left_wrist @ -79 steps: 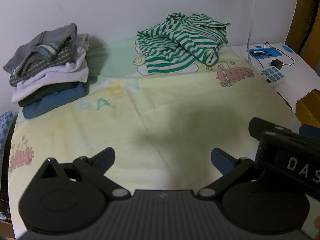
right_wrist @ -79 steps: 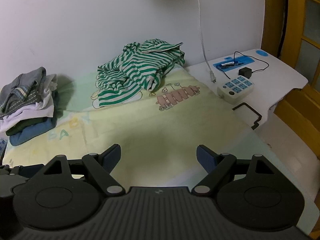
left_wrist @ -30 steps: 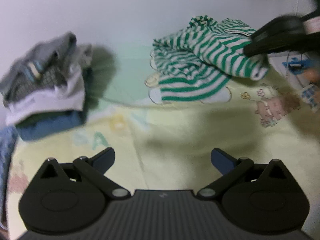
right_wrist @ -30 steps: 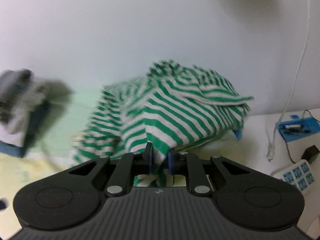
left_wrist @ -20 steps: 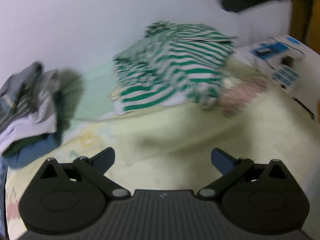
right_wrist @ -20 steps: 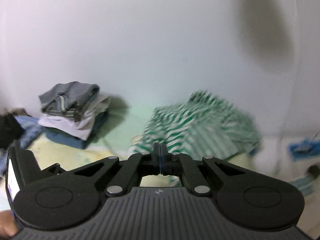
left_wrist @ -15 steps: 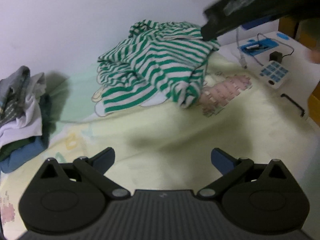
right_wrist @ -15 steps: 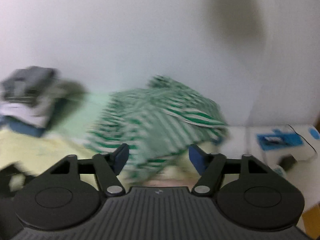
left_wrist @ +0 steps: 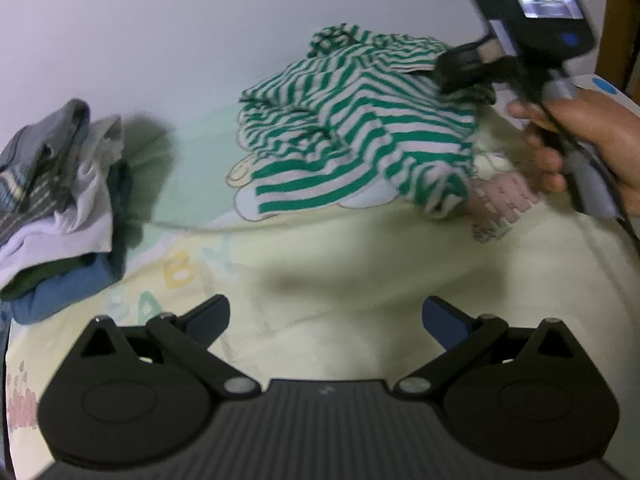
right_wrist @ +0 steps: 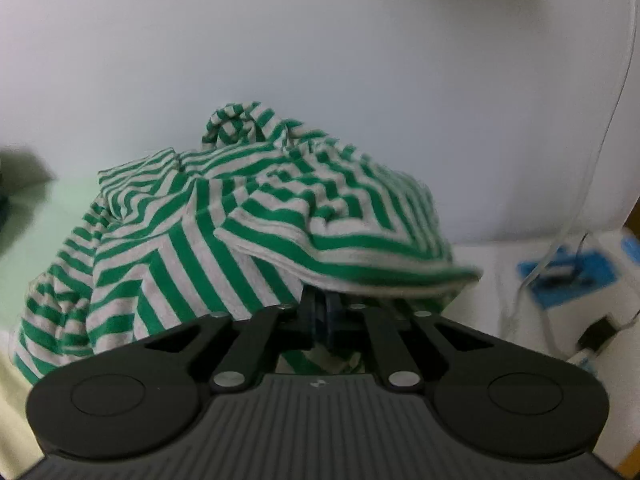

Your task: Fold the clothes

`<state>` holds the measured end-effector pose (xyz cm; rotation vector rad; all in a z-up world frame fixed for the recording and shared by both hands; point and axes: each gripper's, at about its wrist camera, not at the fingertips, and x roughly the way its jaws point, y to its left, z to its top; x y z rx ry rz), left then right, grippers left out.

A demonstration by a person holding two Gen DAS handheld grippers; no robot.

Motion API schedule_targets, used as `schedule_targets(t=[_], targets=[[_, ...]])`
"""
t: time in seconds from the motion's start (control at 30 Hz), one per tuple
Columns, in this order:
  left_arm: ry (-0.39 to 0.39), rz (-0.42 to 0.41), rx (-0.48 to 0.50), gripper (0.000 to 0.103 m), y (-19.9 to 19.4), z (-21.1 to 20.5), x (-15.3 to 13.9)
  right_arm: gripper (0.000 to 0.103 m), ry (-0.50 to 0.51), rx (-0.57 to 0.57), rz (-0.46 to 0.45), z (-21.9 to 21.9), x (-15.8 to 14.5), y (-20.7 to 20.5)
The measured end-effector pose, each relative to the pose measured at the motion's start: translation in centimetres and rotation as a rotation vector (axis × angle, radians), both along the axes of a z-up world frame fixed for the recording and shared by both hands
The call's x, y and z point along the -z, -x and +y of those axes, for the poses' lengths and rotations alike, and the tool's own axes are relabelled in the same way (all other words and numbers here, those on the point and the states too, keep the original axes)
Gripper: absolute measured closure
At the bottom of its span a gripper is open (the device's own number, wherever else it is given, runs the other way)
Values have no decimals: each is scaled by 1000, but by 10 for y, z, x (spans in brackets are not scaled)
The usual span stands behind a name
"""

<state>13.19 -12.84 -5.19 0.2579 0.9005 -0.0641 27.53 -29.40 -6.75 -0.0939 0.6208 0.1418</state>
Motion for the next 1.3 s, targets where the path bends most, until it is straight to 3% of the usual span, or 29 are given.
schedule_targets(t=[0.13, 0.3, 0.53, 0.7, 0.77, 0.83, 0.87, 0.9, 0.93, 0.97, 1.0, 1.03, 1.07, 1.1, 1.17, 1.23, 1.3], targets=[[-5, -6, -15, 1, -7, 1, 5, 99, 55, -121, -127, 13, -24, 40], [-3, 5, -10, 1, -15, -11, 16, 99, -98, -312, -93, 10, -52, 93], [-37, -64, 120, 1, -17, -51, 16, 99, -210, -349, -48, 2, -68, 108], [-73, -138, 135, 2, -43, -74, 9, 99, -302, -358, -43, -12, -85, 117], [-93, -165, 139, 15, -54, -83, 6, 99, -319, -372, -61, -14, -92, 121], [-88, -159, 134, 51, -65, -89, 3, 101, -336, -386, -79, -16, -99, 125], [-82, -153, 129, 60, -70, -90, 2, 103, -344, -393, -88, -17, -102, 127], [-64, -138, 116, 80, -73, -89, 3, 102, -353, -400, -98, -18, -106, 129], [-45, -122, 104, 88, -77, -87, 4, 102, -361, -407, -107, -19, -109, 131], [-29, -109, 90, 88, -80, -86, 4, 93, -369, -414, -116, -20, -113, 132], [-27, -99, 67, 92, -82, -82, 6, 68, -354, -386, -138, -21, -113, 133], [-37, -87, 38, 95, -83, -79, 8, 52, -334, -326, -167, -23, -110, 131], [-44, -76, 8, 95, -85, -74, 9, 26, -302, -266, -185, -24, -102, 125], [-42, -66, -24, 95, -88, -67, 9, 20, -261, -210, -198, -24, -94, 118], [-26, -47, -85, 95, -92, -50, 7, 20, -170, -120, -199, -23, -74, 100], [-9, -22, -145, 95, -96, -33, 6, 20, -56, -75, -147, -16, -48, 73], [1, 1, -190, 95, -98, -19, 4, 21, -9, -59, -81, -11, -20, 46]])
